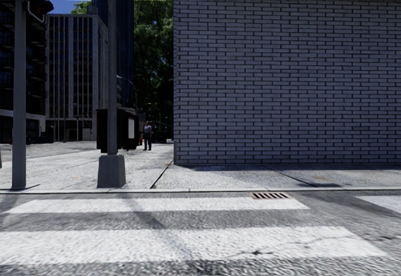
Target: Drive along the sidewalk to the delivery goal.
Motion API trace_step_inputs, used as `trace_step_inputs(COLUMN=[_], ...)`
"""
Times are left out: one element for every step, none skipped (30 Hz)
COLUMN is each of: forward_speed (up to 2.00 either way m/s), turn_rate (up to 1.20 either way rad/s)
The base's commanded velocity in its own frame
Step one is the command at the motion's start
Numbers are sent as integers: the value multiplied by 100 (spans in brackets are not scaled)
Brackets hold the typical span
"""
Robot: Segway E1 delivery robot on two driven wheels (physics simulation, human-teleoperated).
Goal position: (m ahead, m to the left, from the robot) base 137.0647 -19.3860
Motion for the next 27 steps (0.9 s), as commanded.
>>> trace_step_inputs(forward_speed=[200,200,200,200,200,200,200,200,200,200,200,200,200,200,200,200,200,200,200,200,200,200,200,200,200,200,200], turn_rate=[0,0,0,0,0,3,5,6,6,6,6,6,6,7,8,9,11,13,15,17,18,18,19,21,24,27,30])
